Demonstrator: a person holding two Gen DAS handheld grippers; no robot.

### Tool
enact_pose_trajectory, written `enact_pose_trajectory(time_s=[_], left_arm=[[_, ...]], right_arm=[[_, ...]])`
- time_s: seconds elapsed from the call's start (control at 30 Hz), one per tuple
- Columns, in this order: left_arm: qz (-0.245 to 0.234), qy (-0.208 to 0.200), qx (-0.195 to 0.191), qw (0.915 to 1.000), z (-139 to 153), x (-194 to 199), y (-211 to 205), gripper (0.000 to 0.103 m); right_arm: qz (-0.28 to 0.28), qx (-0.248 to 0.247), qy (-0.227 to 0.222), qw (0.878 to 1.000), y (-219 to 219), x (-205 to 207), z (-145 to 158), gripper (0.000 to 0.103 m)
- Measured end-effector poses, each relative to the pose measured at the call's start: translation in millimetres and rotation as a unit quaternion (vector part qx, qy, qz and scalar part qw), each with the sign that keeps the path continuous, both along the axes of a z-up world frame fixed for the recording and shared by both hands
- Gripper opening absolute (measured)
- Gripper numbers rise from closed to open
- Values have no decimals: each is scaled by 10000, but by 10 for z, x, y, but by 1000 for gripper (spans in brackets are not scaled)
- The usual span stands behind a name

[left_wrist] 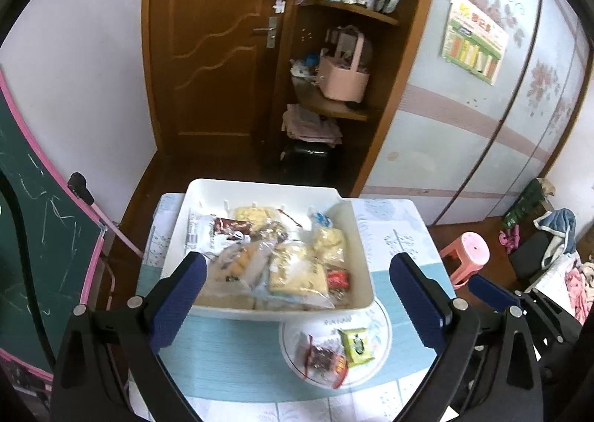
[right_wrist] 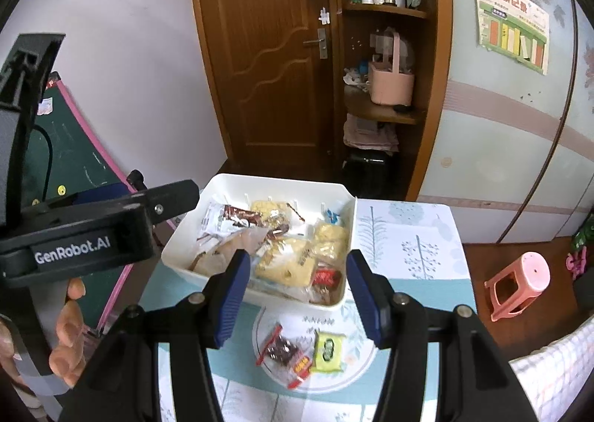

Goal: Organize snacks
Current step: 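Withdraw both grippers from the basket toward the placemat snacks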

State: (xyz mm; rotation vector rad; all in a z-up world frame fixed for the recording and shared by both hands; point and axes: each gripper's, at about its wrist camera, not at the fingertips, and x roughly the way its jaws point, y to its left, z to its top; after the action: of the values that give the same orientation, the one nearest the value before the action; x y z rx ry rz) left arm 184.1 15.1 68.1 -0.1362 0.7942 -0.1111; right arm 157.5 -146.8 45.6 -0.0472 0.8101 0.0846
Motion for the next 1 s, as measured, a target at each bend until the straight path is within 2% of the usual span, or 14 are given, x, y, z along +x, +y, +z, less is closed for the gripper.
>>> enact_pose_trajectory(time_s=[0.13, 0.3, 0.53, 0.73, 1.0], left_arm=[[-80, -120, 92, 9999, -113, -213, -133, 99], [-68, -66, 219, 9997, -456, -360, -238, 99], [-65, 403, 327, 9986, -1138, -400, -297, 99], [-122, 838, 425, 9955, -1660, -360, -359, 99], [-213, 1117, 550, 9920, -2027, -271, -424, 99]], right_arm=[[-123, 80, 53, 9999, -131, -163, -117, 55], [-361, 165, 295, 9988, -319, -298, -491, 55], [-689, 333, 742, 9943, -538, -323, -1089, 55], [-780, 455, 1086, 9900, -592, -279, -1465, 55], [-825, 579, 1381, 9853, -625, -140, -1806, 55]])
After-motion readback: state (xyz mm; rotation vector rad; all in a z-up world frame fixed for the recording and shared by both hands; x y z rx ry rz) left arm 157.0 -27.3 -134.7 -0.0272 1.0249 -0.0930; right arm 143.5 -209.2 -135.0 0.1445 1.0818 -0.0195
